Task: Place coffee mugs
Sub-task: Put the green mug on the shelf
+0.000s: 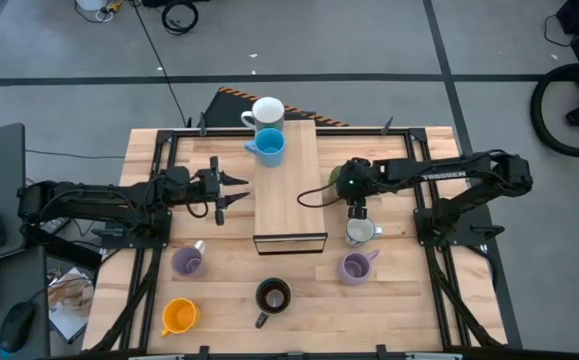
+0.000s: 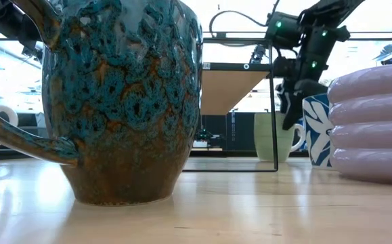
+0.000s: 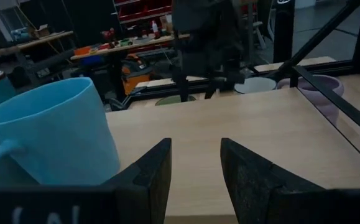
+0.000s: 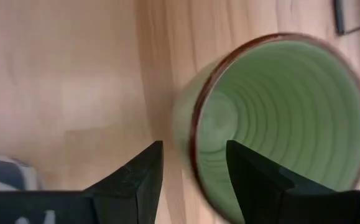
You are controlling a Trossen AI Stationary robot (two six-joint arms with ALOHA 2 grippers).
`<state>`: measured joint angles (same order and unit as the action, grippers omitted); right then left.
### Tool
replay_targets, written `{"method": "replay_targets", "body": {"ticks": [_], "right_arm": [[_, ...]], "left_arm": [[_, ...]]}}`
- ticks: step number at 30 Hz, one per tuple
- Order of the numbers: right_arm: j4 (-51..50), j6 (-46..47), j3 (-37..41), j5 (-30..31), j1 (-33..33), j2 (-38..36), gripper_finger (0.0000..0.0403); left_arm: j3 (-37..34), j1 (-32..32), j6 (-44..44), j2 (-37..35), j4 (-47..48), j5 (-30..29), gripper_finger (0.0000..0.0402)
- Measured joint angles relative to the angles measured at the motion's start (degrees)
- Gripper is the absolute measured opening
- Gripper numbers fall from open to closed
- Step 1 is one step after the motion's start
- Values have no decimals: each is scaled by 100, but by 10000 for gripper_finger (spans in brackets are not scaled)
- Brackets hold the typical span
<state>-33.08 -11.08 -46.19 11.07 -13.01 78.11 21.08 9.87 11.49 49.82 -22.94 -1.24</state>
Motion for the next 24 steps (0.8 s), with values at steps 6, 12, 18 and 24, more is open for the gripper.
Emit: {"method": "replay_targets", "body": {"ticks": [6, 12, 18, 24], "right_arm": [[-5, -90, 4, -40, -137, 314, 135], [149, -241, 4, -21, -143, 328, 81], [6, -258, -263, -31, -144, 336, 49], [-508, -260, -656, -32, -143, 336, 33]], "left_arm": [[0, -53, -93, 0, 88, 0, 144], [0, -79, -186, 0, 184, 3, 144], [0, -79, -186, 0, 188, 4, 144], [0, -79, -191, 0, 228, 2, 144]]}}
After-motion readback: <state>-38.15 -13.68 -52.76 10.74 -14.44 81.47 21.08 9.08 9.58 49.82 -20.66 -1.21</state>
